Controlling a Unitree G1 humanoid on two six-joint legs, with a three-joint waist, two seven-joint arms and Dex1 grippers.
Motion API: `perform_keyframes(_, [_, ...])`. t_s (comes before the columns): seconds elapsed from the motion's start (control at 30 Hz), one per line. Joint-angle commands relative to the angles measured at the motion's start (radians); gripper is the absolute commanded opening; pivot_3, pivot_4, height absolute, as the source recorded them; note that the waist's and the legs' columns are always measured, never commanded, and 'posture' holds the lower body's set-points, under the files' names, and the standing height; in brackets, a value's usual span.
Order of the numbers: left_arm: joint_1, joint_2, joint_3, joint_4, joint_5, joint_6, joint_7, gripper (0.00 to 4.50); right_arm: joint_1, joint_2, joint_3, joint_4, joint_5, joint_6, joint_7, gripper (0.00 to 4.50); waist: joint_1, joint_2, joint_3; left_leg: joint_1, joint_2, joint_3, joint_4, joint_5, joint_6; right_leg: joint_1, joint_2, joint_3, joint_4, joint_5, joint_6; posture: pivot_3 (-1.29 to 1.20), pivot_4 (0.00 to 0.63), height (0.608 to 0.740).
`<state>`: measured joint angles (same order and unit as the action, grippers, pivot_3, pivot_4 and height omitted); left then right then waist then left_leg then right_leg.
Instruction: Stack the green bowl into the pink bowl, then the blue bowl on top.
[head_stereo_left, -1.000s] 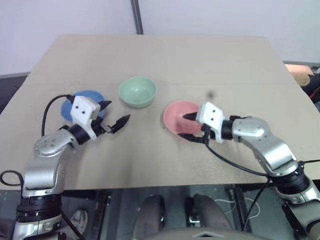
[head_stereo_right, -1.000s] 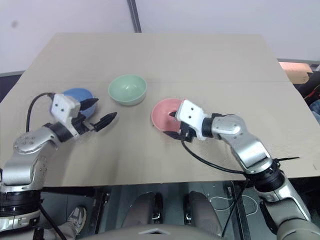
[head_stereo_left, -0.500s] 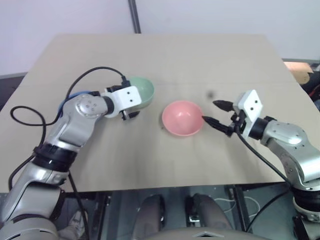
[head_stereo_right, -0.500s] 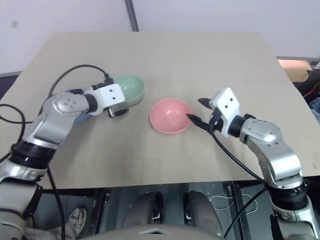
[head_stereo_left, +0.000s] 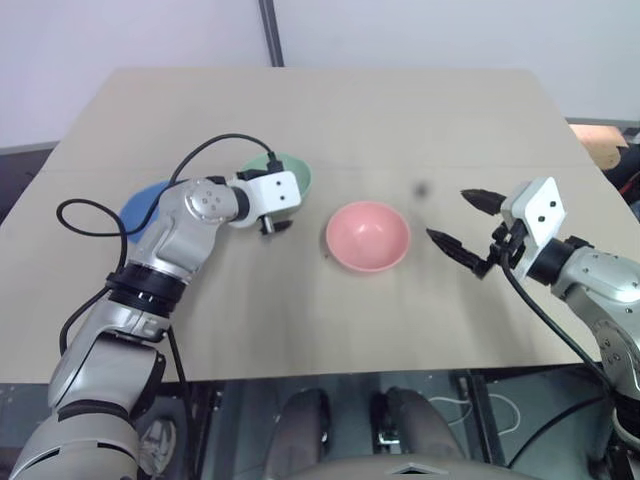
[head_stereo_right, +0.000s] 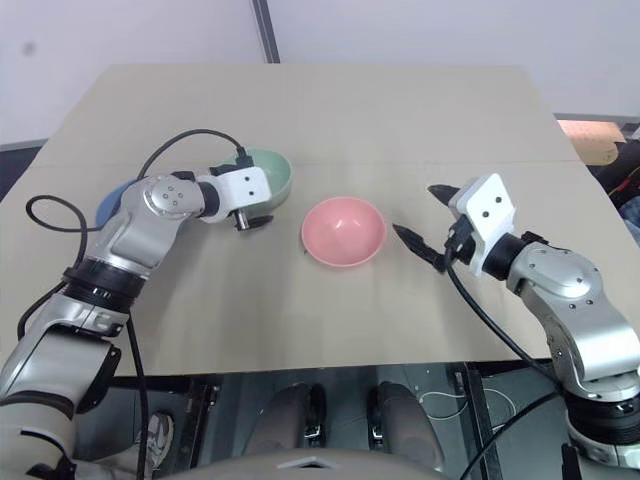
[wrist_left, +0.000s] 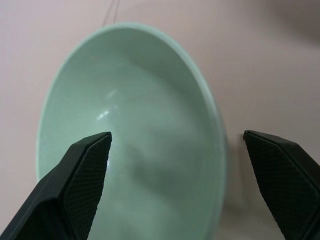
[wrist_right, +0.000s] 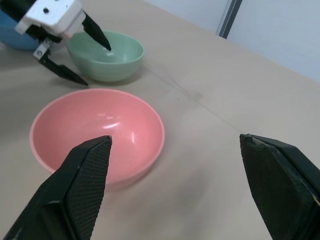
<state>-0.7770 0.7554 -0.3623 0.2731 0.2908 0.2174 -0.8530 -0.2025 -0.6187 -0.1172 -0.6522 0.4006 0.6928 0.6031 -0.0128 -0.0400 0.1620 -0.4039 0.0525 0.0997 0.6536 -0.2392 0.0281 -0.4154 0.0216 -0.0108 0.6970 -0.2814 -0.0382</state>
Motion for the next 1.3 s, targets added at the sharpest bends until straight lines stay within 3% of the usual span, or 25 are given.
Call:
perform_keyframes(0.03, [-0.015,0.000,0.016,-0.014,0.006,-0.017,-0.020,3.76,0.002,-0.018,-0.019,-0.047,0.004,-0.017,-0.008,4.50,0.000,0.000,0.000,0.000,0.000,0.000,0.000,0.000,0.000,0.000,0.000,0.000,0.000,0.000,0.000,0.00,0.150,0.740])
perform_keyframes(0.3, [-0.009,-0.020,0.031,-0.044,-0.013,-0.049,-0.054,0.20,0.026,-0.030,-0.015,-0.039,-0.021,-0.055,-0.016,4.50,0.001,0.000,0.000,0.000,0.000,0.000,0.000,0.000,0.000,0.000,0.000,0.000,0.000,0.000,0.000,0.00,0.150,0.740])
perform_keyframes(0.57, [-0.036,-0.059,0.093,-0.207,-0.186,-0.107,-0.175,0.20,0.047,-0.042,-0.037,-0.031,-0.042,-0.066,-0.029,4.50,0.002,0.000,0.000,0.000,0.000,0.000,0.001,0.000,0.000,0.000,0.000,0.000,0.000,0.000,0.000,0.00,0.150,0.740])
perform_keyframes(0.7, [-0.084,-0.071,0.086,-0.285,-0.311,-0.150,-0.325,0.20,0.088,-0.050,-0.081,-0.061,-0.039,-0.059,-0.039,4.50,0.003,0.000,0.000,-0.001,0.000,-0.001,0.002,0.000,0.000,0.000,0.000,-0.001,0.001,0.000,0.000,0.00,0.150,0.740])
perform_keyframes(0.87, [-0.079,-0.074,0.061,-0.298,-0.363,-0.257,-0.432,0.20,0.139,-0.059,-0.134,-0.092,-0.041,-0.047,-0.062,4.50,-0.002,0.001,0.000,0.001,0.000,0.000,0.002,0.000,0.000,0.001,0.000,0.000,0.001,0.000,0.001,0.00,0.150,0.740])
perform_keyframes(1.0, [-0.065,-0.084,0.051,-0.274,-0.380,-0.333,-0.480,1.28,0.175,-0.062,-0.161,-0.116,-0.034,-0.045,-0.066,4.50,0.000,0.001,0.000,0.002,0.000,-0.001,0.002,0.000,0.000,0.002,0.001,0.000,0.002,-0.001,0.001,0.00,0.150,0.740])
perform_keyframes(1.17, [-0.058,-0.075,0.087,-0.269,-0.374,-0.300,-0.445,3.64,0.187,-0.057,-0.159,-0.121,-0.027,-0.046,-0.072,4.50,0.000,0.001,0.000,0.003,0.000,-0.001,0.003,0.000,0.000,0.004,0.002,0.000,0.002,-0.001,0.002,0.00,0.150,0.740])
perform_keyframes(1.3, [-0.041,-0.033,0.150,-0.266,-0.309,-0.169,-0.318,3.64,0.160,-0.057,-0.115,-0.090,-0.026,-0.064,-0.052,4.50,-0.003,0.001,0.000,0.003,0.000,-0.001,0.004,0.000,0.000,0.003,0.002,0.000,0.002,-0.001,0.002,0.00,0.150,0.740])
